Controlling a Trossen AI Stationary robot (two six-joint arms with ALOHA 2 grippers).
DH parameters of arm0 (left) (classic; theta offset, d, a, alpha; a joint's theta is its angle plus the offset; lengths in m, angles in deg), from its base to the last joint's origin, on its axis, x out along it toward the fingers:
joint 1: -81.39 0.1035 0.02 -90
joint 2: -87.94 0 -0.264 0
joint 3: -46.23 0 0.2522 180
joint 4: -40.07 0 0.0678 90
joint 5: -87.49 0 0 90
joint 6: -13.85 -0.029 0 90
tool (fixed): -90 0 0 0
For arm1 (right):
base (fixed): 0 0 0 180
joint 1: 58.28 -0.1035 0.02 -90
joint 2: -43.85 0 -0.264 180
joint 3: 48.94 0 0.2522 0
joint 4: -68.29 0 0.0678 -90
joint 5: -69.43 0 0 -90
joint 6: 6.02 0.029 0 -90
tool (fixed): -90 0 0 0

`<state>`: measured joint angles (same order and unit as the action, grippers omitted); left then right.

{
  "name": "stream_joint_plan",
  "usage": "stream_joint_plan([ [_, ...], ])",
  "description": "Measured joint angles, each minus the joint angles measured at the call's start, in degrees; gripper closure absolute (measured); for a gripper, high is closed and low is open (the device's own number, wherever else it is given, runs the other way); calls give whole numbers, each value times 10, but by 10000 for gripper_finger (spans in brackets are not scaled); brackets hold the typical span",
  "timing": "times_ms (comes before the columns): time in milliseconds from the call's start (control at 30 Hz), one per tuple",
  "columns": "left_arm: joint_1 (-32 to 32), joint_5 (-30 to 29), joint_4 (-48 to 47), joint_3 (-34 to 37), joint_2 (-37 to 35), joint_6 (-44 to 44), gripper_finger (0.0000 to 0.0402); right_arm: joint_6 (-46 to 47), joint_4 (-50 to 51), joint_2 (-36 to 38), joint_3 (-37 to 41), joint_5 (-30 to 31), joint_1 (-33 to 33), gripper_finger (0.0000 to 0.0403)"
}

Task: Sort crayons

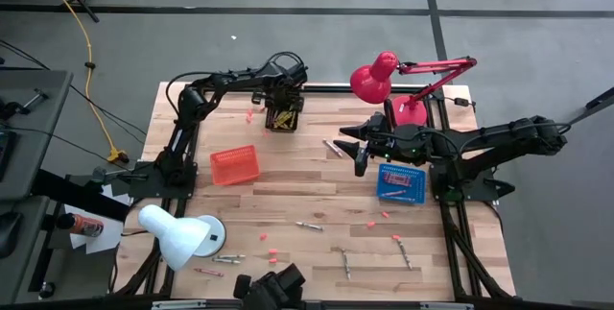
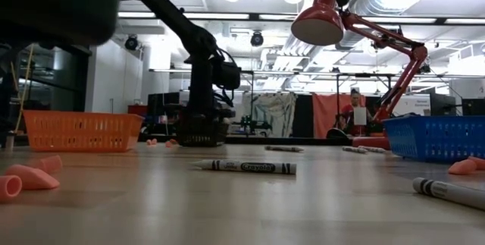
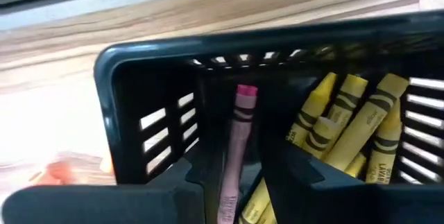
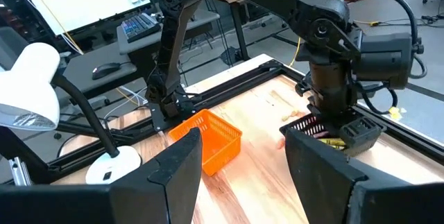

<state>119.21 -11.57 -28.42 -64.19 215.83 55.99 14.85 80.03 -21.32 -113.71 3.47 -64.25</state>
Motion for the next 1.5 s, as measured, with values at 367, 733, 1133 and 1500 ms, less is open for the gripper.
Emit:
stream_joint_plan([
  [367, 8, 27, 13, 1, 1, -28, 338, 1, 10, 0, 0, 0, 0, 203],
  [733, 8, 43, 16, -21, 5, -49, 397, 1, 10, 0, 0, 0, 0, 203],
  [1133, 8, 41, -48, -157, 6, -93, 400, -4, 9, 0, 0, 0, 0, 203],
  [1500, -43, -20, -55, -203, -118, -198, 401, -92, -29, 4, 0, 1, 0, 203],
])
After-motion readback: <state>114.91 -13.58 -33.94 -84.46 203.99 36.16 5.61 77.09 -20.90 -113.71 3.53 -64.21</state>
